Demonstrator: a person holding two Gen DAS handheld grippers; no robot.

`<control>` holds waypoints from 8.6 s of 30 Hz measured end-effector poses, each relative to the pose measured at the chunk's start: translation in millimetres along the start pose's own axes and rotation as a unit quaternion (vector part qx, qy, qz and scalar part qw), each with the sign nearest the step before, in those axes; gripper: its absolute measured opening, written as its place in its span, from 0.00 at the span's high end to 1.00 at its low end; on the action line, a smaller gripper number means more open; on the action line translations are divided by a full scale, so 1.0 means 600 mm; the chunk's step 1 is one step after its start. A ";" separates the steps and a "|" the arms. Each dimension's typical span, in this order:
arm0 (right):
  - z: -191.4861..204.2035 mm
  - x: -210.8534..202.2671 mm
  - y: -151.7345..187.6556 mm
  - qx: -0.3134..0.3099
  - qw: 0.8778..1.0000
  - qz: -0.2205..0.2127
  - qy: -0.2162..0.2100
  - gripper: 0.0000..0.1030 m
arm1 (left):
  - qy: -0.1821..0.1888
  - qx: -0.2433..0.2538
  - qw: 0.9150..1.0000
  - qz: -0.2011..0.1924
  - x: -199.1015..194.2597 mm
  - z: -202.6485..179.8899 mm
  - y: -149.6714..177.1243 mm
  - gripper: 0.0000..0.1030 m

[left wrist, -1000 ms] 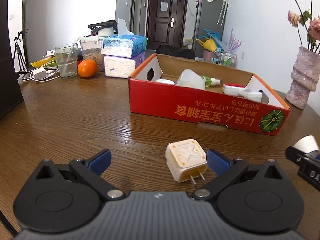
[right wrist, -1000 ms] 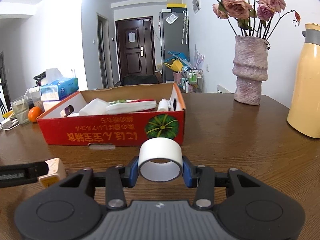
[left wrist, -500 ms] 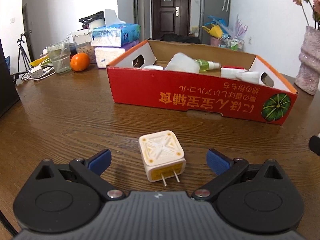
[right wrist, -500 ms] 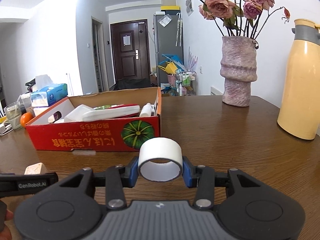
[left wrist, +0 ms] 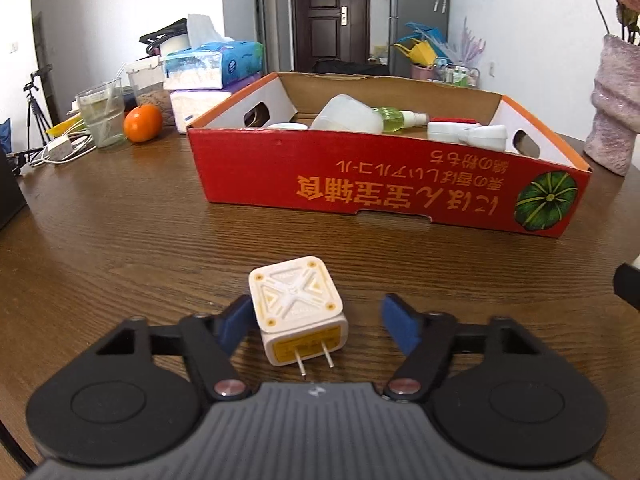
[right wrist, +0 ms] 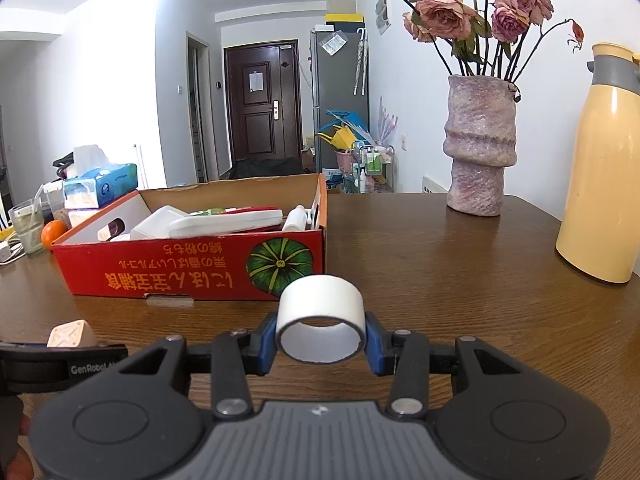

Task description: Organize rigid objects

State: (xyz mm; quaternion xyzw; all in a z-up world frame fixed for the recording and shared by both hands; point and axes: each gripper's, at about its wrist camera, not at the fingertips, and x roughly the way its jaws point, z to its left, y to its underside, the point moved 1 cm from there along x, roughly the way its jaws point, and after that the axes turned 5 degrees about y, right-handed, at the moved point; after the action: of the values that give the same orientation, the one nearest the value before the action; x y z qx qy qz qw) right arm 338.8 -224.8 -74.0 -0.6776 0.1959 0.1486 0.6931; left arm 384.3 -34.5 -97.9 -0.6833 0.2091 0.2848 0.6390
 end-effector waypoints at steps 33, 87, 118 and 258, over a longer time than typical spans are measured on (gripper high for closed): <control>0.023 -0.031 0.008 -0.022 0.999 -0.026 -0.020 0.59 | 0.049 0.020 0.996 -0.065 -0.079 0.011 0.000 0.61; 0.110 -0.004 -0.119 0.003 0.993 -0.115 -0.036 0.59 | 0.086 -0.017 0.986 -0.140 -0.072 0.044 -0.162 0.61; 0.133 0.159 -0.182 -0.005 0.994 -0.102 -0.041 0.59 | 0.068 -0.021 0.988 -0.135 0.057 0.028 -0.250 0.61; 0.004 -0.507 0.092 -0.022 0.993 -0.114 -0.016 0.00 | 0.054 0.035 0.987 -0.147 -0.505 0.147 0.198 0.00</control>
State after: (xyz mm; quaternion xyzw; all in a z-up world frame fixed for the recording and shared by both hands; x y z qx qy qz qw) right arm 45.6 -202.5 21.5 -0.7082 0.1030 0.0834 0.6935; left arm 68.9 17.7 9.4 -0.6983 0.1504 0.1430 0.6851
